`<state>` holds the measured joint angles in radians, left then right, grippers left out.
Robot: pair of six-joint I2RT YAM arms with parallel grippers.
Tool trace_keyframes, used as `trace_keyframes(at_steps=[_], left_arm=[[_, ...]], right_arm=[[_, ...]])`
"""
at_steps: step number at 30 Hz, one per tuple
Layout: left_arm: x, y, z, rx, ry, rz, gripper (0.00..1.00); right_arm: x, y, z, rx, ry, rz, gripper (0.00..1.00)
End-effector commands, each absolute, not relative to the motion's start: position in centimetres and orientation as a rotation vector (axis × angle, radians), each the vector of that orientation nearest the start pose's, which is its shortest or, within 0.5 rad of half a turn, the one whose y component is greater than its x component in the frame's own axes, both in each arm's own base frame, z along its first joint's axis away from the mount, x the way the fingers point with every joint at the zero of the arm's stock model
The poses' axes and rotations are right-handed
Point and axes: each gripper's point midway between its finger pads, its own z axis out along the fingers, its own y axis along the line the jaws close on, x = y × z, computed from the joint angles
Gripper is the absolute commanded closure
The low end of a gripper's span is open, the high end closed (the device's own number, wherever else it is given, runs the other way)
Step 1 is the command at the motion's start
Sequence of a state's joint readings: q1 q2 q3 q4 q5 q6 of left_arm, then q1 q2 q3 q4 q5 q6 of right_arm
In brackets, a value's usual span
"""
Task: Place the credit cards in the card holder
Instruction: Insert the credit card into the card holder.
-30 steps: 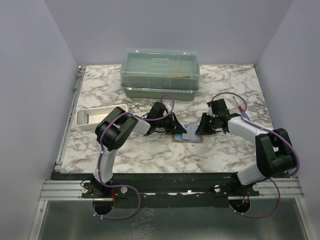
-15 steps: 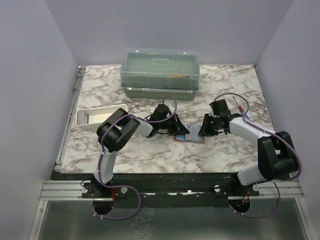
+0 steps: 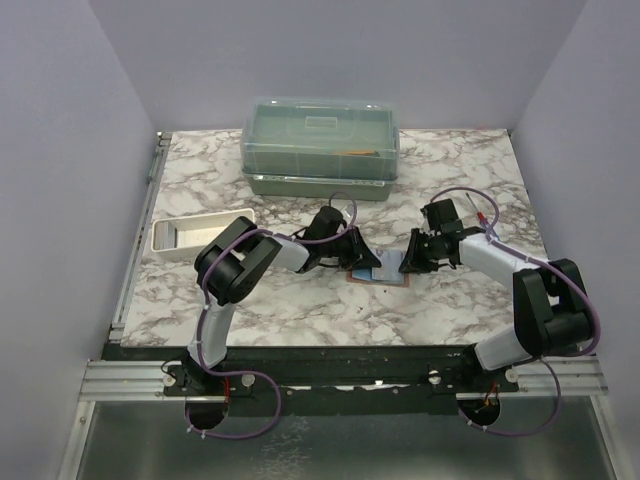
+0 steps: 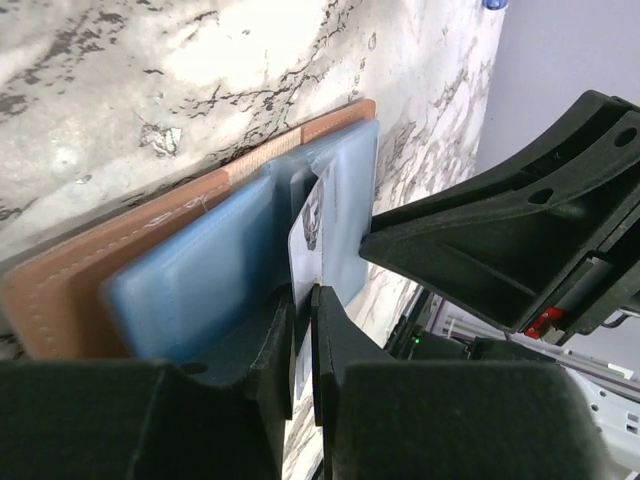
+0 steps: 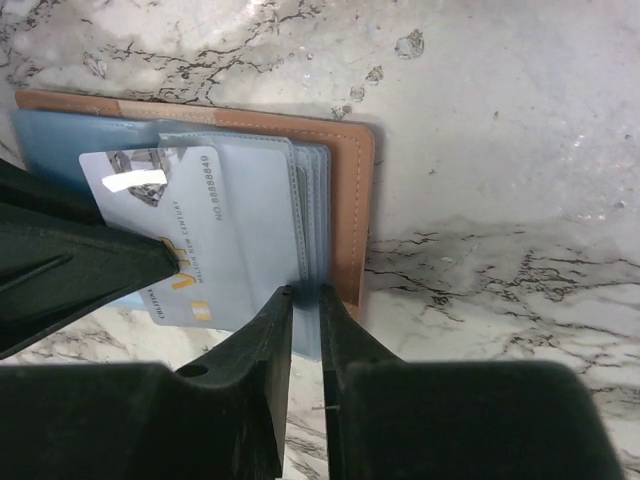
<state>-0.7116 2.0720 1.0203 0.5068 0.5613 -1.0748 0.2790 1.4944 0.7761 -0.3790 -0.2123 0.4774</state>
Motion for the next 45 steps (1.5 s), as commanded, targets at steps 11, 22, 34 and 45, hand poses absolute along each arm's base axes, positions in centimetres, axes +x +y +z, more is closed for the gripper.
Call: trace_keyframes(at_steps=[11, 22, 34, 45], left_arm=[[28.1, -41.3, 3.4, 0.066, 2.590, -1.233, 0.54], [27.0, -44.0, 5.3, 0.168, 2.577, -1.214, 0.38], [27.4, -40.8, 5.7, 0.180, 2.612, -1.177, 0.29], [24.8, -44.7, 5.5, 0.271, 2.623, -1.184, 0.28]], right_arm=[[27.5, 14.3, 3.1, 0.189, 2.691, 0.571, 0.87], [27.8, 15.1, 4.0, 0.200, 2.665, 0.640, 0.94], [27.8, 15.0, 3.8, 0.187, 2.671, 0.658, 0.92], [27.4, 16.2, 4.2, 0.188, 2.657, 0.772, 0.90]])
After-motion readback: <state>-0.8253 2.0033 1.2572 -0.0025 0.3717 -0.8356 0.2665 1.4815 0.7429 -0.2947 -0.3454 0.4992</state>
